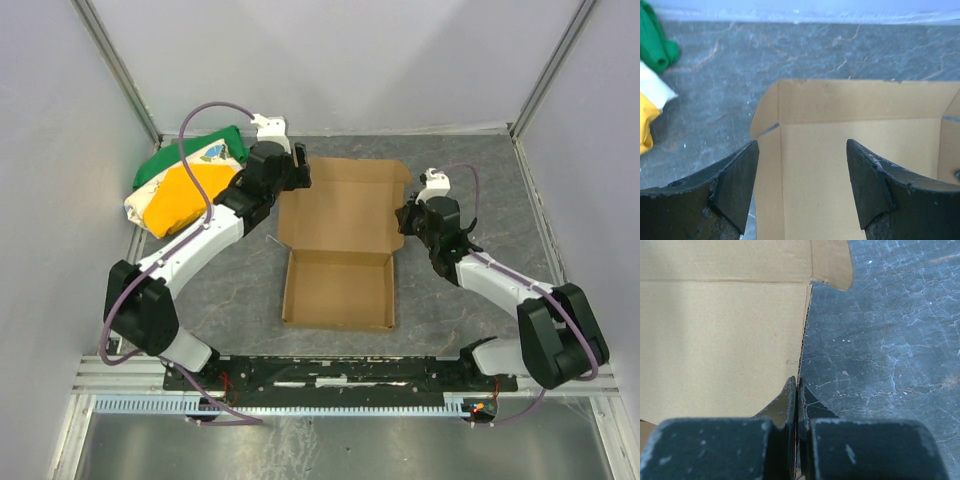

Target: Fold the paper box

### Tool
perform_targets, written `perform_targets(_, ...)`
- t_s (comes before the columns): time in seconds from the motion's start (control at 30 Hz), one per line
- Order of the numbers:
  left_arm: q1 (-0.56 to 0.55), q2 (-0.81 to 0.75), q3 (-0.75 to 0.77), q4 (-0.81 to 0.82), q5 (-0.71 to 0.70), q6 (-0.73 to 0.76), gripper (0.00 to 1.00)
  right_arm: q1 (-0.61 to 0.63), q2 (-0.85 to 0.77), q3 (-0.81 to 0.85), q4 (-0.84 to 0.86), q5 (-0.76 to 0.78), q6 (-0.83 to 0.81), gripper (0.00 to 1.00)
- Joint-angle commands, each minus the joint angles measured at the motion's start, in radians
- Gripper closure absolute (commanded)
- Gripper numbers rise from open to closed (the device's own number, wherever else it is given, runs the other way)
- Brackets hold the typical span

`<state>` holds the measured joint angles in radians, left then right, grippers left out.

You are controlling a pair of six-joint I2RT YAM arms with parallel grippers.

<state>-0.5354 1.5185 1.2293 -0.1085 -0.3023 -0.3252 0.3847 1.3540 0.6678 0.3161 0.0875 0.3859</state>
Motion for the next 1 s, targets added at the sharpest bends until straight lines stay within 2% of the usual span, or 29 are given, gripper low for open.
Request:
perform_targets(0.0, -0.003, 0.006, 0.106, 0.043, 0.066, 0.105, 0.22, 0.004, -0.087, -0.079, 0.183, -0.038, -0.027, 0.98)
perform_targets(0.33, -0.004, 0.126, 0.345, -0.002, 0.218, 0.089, 0.23, 0.015, -0.217, -0.148, 0.130, -0.091, -0.023, 0.98)
perform_targets(0.47, -0.005, 0.240, 0.498, -0.096, 0.402, 0.139, 0.28, 0.024, -0.243, -0.166, 0.129, -0.089, -0.032, 0.98)
perform_targets(0.57, -0.003, 0.301, 0.587, -0.172, 0.519, 0.242, 0.28, 0.026, -0.251, -0.174, 0.126, -0.086, -0.042, 0.98)
perform_targets(0.73, 0.014, 0.297, 0.593, -0.260, 0.838, 0.492, 0.25, 0.026, -0.252, -0.172, 0.114, -0.093, -0.048, 0.98)
perform_targets(0.87, 0.043, 0.260, 0.478, -0.142, 0.936, 0.522, 0.25, 0.026, -0.256, -0.167, 0.108, -0.102, -0.048, 0.98)
perform_targets(0.97, 0.076, 0.279, 0.487, -0.128, 0.994, 0.508, 0.26, 0.026, -0.264, -0.162, 0.091, -0.104, -0.057, 0.98)
